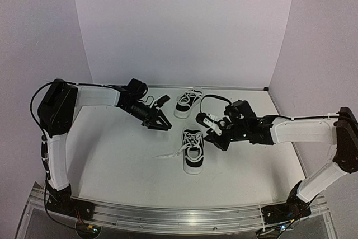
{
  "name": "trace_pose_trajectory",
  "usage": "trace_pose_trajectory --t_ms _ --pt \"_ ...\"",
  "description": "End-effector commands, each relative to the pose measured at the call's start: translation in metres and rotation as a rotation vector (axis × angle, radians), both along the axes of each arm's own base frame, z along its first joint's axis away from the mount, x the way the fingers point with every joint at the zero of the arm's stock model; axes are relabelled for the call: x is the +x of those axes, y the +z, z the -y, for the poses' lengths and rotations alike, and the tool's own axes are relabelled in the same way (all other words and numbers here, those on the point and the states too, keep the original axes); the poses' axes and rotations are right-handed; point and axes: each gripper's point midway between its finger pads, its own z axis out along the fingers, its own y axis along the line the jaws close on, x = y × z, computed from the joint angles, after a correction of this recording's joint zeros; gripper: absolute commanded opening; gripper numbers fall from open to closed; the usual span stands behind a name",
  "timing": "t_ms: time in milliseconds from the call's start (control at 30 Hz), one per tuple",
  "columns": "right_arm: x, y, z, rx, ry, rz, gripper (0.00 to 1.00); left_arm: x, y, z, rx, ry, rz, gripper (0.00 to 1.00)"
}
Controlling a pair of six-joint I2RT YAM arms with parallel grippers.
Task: Tie the shoes
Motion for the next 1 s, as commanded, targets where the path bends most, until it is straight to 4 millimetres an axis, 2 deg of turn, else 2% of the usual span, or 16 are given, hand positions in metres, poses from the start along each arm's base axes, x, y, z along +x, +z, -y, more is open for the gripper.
trace_pose_trajectory --t_ms 0,267,767,967 --pt "-0.021 -0.017 -0.005 -0.024 0.058 -0.124 0.28 -0.007 0.000 -0.005 0.031 -0.018 0.046 0.38" --pt "-0.027 -0.027 -0.020 0.022 0.065 -0.237 0.27 -0.007 0.001 -0.006 0.028 -0.014 0.063 0.39" --pt "-0.023 -0.034 -0.035 0.027 0.069 -0.246 0.27 -0.006 0.000 -0.006 0.028 0.001 0.065 0.39" --pt "-0.019 -0.032 -0.038 0.042 0.058 -0.236 0.22 -0.007 -0.004 -0.008 0.037 0.010 0.059 0.39"
